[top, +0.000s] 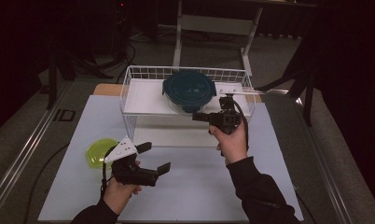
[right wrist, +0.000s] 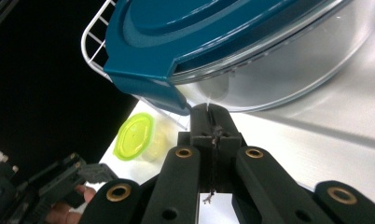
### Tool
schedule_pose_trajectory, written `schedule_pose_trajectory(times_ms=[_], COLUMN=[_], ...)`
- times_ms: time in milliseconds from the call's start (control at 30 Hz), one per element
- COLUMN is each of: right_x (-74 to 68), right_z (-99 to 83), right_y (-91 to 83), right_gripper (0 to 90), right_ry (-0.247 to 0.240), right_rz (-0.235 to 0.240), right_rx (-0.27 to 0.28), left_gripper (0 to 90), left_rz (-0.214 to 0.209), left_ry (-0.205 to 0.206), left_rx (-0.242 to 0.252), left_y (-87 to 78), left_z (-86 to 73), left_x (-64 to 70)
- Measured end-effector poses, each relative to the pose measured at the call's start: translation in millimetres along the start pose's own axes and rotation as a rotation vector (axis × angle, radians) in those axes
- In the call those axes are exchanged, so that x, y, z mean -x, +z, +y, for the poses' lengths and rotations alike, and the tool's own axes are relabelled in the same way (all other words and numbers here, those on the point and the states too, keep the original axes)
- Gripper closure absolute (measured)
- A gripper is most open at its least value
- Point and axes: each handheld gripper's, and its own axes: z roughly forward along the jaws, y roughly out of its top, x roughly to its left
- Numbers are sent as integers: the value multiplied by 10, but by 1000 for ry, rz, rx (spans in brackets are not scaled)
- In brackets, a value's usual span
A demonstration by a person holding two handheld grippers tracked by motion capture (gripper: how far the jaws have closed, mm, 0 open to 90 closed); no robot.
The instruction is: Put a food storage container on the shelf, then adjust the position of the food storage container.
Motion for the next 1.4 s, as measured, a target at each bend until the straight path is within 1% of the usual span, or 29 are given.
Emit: schedule_pose_trajectory(times_ms=[167,300,400,433,467,500,533,567,600,633,667,700,733,767,800,833,867,900,933,967,1000,1033,1067,1133,1200,1233,1300,1367,1400], right_x=[25,43,60,65,61,51,43,34,25,13,3,-2,-3,-1,4,4,8,18,28,34,38,43,47,77,85,86,77,57,52], right_z=[55,96,99,82,49,14,-15,-71,-109,-162,-234,-291,-333,-404,-467,-525,-570,-628,-694,-736,-802,-840,-888,-993,-1073,-1130,-1217,-1292,-1315], right_y=[27,48,49,38,16,-10,-31,-65,-87,-117,-157,-188,-212,-261,-297,-329,-354,-387,-429,-459,-508,-531,-560,-627,-658,-677,-700,-715,-714], right_gripper=[896,892,839,806,797,780,752,701,680,639,574,532,498,448,391,345,301,251,203,168,157,158,155,142,142,142,142,143,143], right_ry=[6,3,1,-6,-19,-31,-41,-58,-68,-85,-106,-116,-123,-126,-141,-167,-178,-184,-199,-217,-237,-247,-253,-262,-282,-303,-321,-340,-344], right_rz=[-11,-24,-20,-11,2,1,4,19,24,25,34,45,50,59,67,64,64,77,92,97,93,79,64,74,66,63,72,73,79], right_rx=[3,12,8,8,9,13,13,17,18,19,24,25,22,34,56,66,75,86,91,96,113,122,126,158,162,167,169,175,175], left_gripper=[7,7,7,7,8,8,8,8,8,8,8,8,8,8,11,11,12,11,12,12,12,15,41,56,98,132,149,189,199], left_rz=[4,-6,-23,-32,-40,-52,-82,-97,-108,-124,-136,-139,-131,-130,-129,-118,-113,-123,-122,-117,-121,-115,-112,-96,-97,-90,-86,-66,-64], left_ry=[13,16,17,20,21,18,7,-3,-15,-13,-6,2,22,37,53,62,71,76,77,79,77,72,70,68,74,76,74,75,71], left_rx=[-14,-17,-16,-14,-13,-15,-21,-23,-27,-17,-9,-11,-17,-28,-29,-37,-47,-51,-58,-69,-70,-74,-69,-60,-48,-47,-40,-39,-38], left_y=[30,47,57,57,57,57,53,49,39,11,-14,-32,-60,-85,-108,-125,-141,-167,-180,-205,-222,-250,-283,-364,-449,-483,-565,-649,-702], left_z=[-30,-47,-71,-85,-95,-100,-104,-104,-100,-100,-96,-90,-83,-78,-80,-84,-92,-113,-127,-151,-165,-178,-188,-197,-204,-207,-223,-241,-252], left_x=[14,19,15,12,5,-1,-13,-17,-19,-23,-27,-26,-26,-32,-35,-35,-41,-56,-64,-85,-100,-124,-151,-219,-290,-318,-394,-465,-511])
